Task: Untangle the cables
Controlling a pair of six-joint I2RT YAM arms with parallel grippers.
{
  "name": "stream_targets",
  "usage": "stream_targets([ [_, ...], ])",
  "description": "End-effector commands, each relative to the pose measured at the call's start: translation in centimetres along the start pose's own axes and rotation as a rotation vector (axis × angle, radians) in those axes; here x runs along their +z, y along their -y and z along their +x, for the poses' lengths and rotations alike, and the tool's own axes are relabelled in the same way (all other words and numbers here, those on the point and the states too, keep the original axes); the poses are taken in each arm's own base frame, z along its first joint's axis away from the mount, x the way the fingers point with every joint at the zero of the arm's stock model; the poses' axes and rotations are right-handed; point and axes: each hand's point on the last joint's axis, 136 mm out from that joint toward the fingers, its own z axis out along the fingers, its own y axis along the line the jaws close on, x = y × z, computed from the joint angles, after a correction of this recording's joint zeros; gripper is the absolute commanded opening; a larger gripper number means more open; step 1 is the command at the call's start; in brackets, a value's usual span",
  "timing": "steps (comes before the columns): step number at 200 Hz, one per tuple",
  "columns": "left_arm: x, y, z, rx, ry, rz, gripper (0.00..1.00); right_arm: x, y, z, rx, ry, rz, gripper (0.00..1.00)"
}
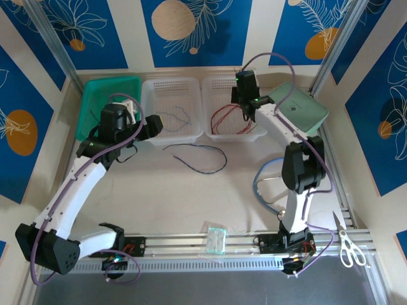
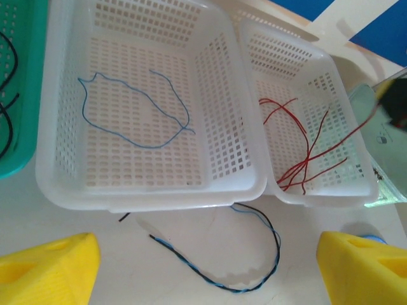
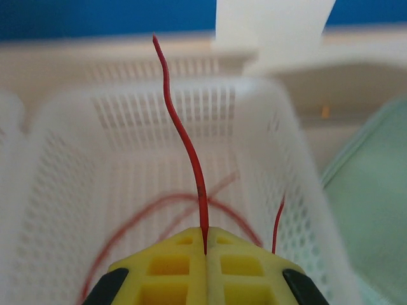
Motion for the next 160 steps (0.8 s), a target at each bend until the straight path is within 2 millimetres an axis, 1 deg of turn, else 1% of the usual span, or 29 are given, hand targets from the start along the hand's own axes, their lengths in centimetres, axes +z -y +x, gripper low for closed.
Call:
stream_targets([
  [1, -0.6, 0.9, 1.2, -0.050, -0.023, 0.061, 0.87, 2.2, 0.4, 6.0, 0.056, -0.266, -0.008, 0.00],
  [9, -0.8, 1.1, 1.3, -0.065, -0.021, 0.074, 0.87, 2.9, 0.0, 7.8, 0.062, -0.345, -0.034, 0.00],
  [16, -0.9, 1.2, 1.4, -0.074, -0.020, 0.082, 0.87, 3.5, -0.2, 9.0, 0.064, -0.395, -0.048, 0.00],
  [34, -1.3, 1.3, 1.6, -0.080, -0.022, 0.089, 0.87, 4.5, -0.6, 10.7, 0.057, -0.469, -0.060, 0.00],
  [63, -1.9, 1.4, 1.7, -0.078, -0.020, 0.089, 0.87, 5.6, -1.2, 12.0, 0.042, -0.519, -0.077, 0.00],
  [84, -2.0, 1.1, 1.9, -0.081, -0.020, 0.079, 0.88, 6.5, -1.1, 13.0, 0.019, -0.556, -0.068, 0.00],
  [100, -2.0, 1.1, 2.3, -0.085, -0.029, 0.081, 0.88, 6.9, -1.2, 13.0, 0.002, -0.547, -0.077, 0.00],
  [104, -2.0, 1.0, 2.3, -0.085, -0.031, 0.080, 0.88, 6.9, -1.2, 12.8, -0.003, -0.541, -0.078, 0.01],
  [111, -2.0, 1.0, 2.4, -0.085, -0.033, 0.077, 0.88, 6.9, -1.1, 12.3, -0.009, -0.528, -0.081, 0.11],
  [117, -2.0, 0.9, 2.5, -0.085, -0.038, 0.076, 0.88, 6.9, -1.0, 11.5, -0.009, -0.513, -0.087, 0.24],
  [125, -2.0, 0.9, 2.7, -0.084, -0.044, 0.075, 0.88, 6.8, -1.1, 10.0, -0.001, -0.490, -0.109, 0.46],
  [132, -2.0, 1.0, 2.8, -0.084, -0.046, 0.079, 0.88, 6.4, -1.2, 8.3, 0.011, -0.468, -0.136, 0.57],
  [137, -2.1, 1.1, 2.7, -0.084, -0.047, 0.082, 0.88, 6.1, -1.1, 7.0, 0.012, -0.448, -0.150, 0.63],
  [148, -2.2, 1.2, 2.6, -0.082, -0.047, 0.086, 0.88, 4.9, -1.0, 3.2, 0.012, -0.383, -0.171, 0.75],
  [160, -2.3, 1.3, 2.4, -0.079, -0.041, 0.084, 0.88, 3.1, -1.2, -0.1, 0.010, -0.329, -0.212, 0.79],
])
